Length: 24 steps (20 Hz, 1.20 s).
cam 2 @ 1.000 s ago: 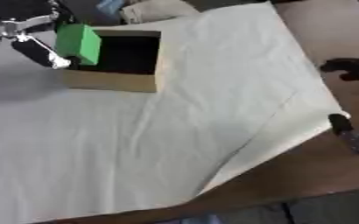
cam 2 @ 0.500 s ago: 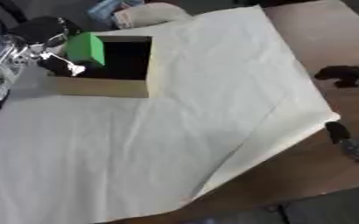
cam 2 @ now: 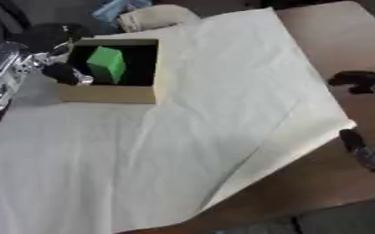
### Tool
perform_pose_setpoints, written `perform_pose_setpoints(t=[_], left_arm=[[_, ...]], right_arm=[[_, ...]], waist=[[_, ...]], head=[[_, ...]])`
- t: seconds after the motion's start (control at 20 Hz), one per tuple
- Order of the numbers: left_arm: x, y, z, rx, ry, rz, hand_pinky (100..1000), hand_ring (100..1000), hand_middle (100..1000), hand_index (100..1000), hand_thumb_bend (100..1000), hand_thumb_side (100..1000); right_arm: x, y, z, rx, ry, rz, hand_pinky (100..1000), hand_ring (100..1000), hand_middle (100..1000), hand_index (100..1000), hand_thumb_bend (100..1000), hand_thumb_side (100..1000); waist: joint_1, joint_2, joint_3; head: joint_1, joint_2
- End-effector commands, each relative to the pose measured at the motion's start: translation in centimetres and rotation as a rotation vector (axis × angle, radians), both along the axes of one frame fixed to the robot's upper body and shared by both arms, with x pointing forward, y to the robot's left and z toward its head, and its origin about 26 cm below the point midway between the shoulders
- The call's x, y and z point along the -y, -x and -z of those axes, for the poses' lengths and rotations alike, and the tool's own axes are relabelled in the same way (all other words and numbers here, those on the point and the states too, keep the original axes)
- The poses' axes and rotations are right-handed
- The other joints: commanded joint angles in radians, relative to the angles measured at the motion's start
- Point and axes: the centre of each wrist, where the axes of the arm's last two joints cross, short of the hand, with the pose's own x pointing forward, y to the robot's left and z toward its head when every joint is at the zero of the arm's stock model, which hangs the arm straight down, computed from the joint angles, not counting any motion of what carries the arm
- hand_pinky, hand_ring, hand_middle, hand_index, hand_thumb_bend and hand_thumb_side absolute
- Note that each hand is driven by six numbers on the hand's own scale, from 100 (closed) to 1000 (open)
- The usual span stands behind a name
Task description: Pick up objects on the table and place them in the box.
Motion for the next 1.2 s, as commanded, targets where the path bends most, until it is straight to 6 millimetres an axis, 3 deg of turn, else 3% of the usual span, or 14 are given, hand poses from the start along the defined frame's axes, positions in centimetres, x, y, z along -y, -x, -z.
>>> perform_pose_setpoints(t=[0.05,0.3,0.6,1.2], left_arm=[[-1.3,1.3,-2.9,0.051,-0.041,0.037,885,861,878,967,763,725],[-2.8,3.5,-4.4,0.070,-0.068,0.119,862,826,839,956,746,724],[-6.5,7.4,-5.2,0.147,-0.072,0.213,849,804,806,939,691,718],[-5.3,13.1,-0.9,0.028,0.050,0.370,849,794,781,921,650,686]], right_arm=[[0.2,0.4,-1.0,0.028,0.023,0.006,892,1000,893,1000,100,153],[0.4,0.5,-0.9,0.028,0.021,0.023,892,1000,892,1000,100,152],[0.7,0.6,-0.8,0.033,0.013,0.043,892,1000,892,1000,100,157],[0.8,0.6,-0.8,0.041,0.003,0.057,892,1000,892,1000,100,159]], waist=[[-0.003,-0.019,0.005],[-0.001,-0.021,0.019],[-0.005,-0.011,0.041],[-0.014,-0.001,0.064]], head=[[-0.008,-0.006],[-0.024,-0.002],[-0.038,-0.006],[-0.038,-0.001]])
